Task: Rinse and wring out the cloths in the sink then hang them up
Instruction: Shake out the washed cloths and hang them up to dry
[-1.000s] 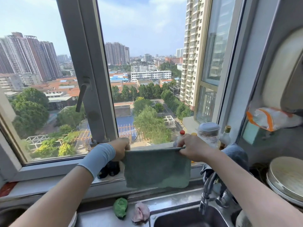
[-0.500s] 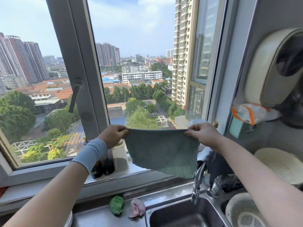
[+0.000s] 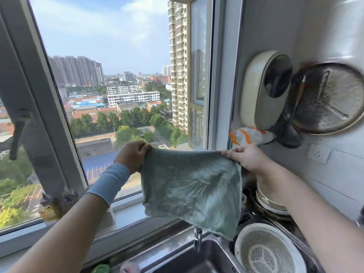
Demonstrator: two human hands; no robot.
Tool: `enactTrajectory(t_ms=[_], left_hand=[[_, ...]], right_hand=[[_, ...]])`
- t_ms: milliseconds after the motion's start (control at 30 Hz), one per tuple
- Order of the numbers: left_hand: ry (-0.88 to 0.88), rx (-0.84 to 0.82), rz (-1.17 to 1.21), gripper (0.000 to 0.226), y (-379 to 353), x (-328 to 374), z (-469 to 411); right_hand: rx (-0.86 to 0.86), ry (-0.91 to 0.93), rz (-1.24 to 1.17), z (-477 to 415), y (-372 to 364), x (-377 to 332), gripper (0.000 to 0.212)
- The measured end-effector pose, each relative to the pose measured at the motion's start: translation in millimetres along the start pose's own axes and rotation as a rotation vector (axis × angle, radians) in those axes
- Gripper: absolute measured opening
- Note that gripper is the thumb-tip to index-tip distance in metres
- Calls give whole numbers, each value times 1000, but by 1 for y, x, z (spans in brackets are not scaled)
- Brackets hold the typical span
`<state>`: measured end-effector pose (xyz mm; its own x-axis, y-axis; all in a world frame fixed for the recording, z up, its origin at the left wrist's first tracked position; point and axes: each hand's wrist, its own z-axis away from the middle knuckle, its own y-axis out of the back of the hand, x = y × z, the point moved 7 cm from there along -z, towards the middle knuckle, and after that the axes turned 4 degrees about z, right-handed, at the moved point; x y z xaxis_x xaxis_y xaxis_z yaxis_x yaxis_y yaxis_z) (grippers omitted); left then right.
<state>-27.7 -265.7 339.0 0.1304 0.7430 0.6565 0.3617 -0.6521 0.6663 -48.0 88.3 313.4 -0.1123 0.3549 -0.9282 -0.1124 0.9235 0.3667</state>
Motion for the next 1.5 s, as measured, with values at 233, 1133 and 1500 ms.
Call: enactTrajectory(t_ms=[233, 1133, 1500], left_hand=[[37, -240, -118, 25, -106, 37, -49], [349, -529, 379, 34, -269, 36, 13], [259, -426, 34, 47, -250, 36, -1]], right_hand=[[172, -149, 374, -27, 69, 69, 26], [-76, 211, 643, -48, -38, 126, 51], [-38, 216, 959, -48, -44, 108, 69]])
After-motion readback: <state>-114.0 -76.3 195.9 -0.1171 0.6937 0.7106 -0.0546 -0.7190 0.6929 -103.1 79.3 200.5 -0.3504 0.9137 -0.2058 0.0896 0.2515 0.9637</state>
